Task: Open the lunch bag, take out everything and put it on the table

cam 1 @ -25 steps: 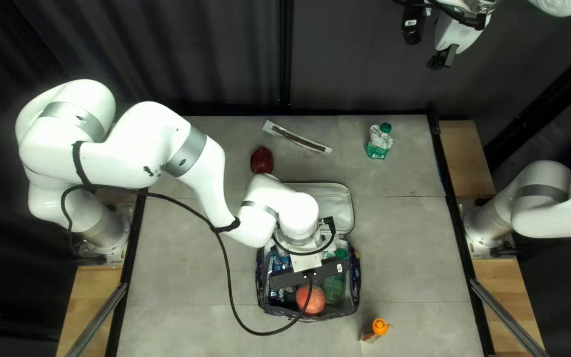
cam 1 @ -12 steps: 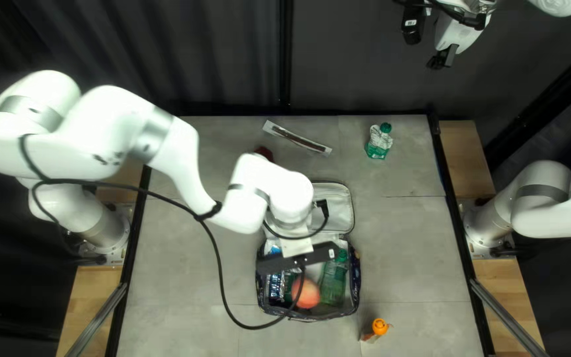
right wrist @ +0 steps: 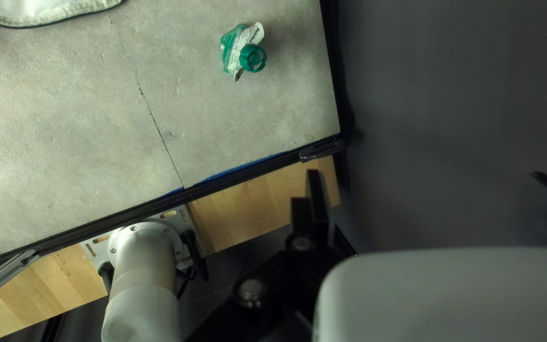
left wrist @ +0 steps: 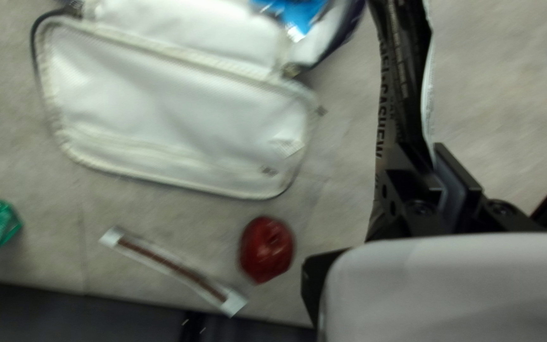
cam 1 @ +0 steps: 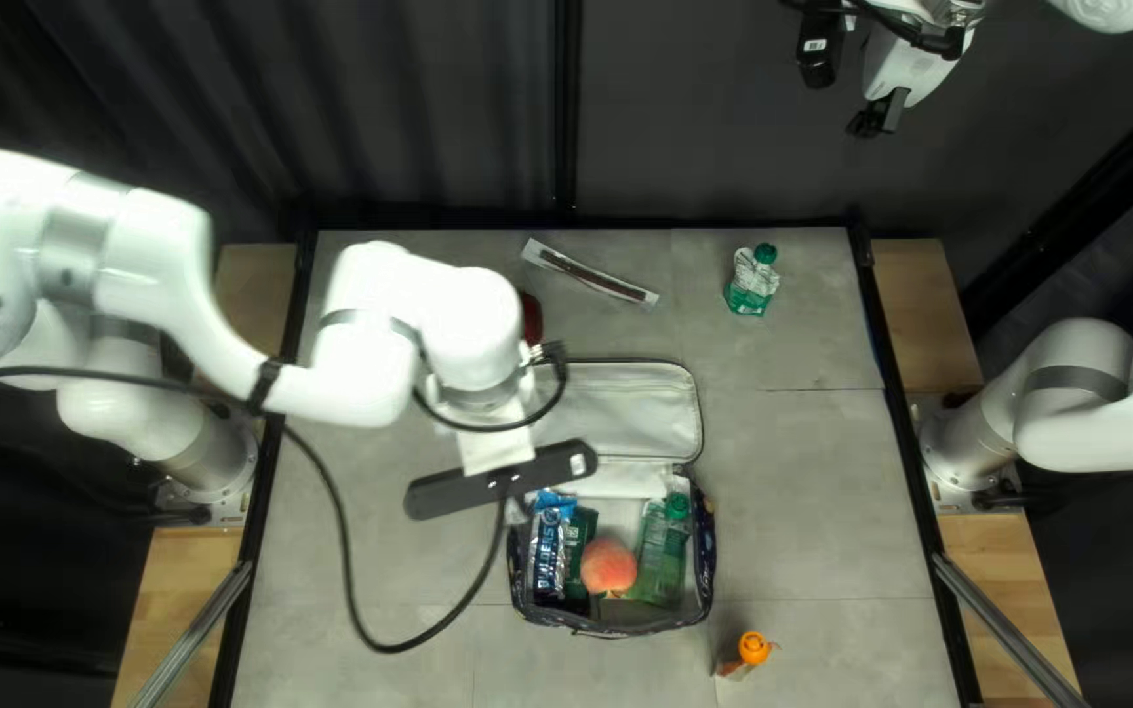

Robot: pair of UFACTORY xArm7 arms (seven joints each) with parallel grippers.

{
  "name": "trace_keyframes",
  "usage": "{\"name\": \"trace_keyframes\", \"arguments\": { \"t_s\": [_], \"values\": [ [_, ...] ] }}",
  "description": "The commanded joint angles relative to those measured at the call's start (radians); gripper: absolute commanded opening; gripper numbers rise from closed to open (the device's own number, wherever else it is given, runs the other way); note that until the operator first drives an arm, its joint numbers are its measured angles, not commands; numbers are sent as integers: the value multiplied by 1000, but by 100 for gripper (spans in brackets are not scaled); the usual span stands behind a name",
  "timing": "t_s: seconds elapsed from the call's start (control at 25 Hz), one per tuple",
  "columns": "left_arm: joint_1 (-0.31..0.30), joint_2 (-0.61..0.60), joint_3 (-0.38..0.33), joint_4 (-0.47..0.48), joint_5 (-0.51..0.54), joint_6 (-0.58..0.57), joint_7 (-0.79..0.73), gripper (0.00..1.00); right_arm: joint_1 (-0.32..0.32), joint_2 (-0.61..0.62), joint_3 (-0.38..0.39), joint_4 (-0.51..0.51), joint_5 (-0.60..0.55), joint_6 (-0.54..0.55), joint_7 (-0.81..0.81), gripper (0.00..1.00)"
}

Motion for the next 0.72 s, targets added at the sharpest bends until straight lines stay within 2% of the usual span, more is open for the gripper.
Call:
{"name": "trace_keyframes", "arguments": {
  "t_s": [0.04,0.24,0.48,0.6,0.72],
  "values": [
    [-3,1,-3,-6,-8,-8,-6,0,0,0,0,0,0,0,0,100],
    [-14,14,-2,-5,-34,-10,36,0,0,0,0,0,0,0,0,100],
    [-59,29,-8,-150,-164,-134,269,0,0,0,0,0,0,0,0,100],
    [-91,27,-29,-209,-221,-206,323,0,0,0,0,0,0,0,0,100],
    [-118,47,-51,-225,-245,-254,355,0,0,0,0,0,0,0,0,100]
  ]
}}
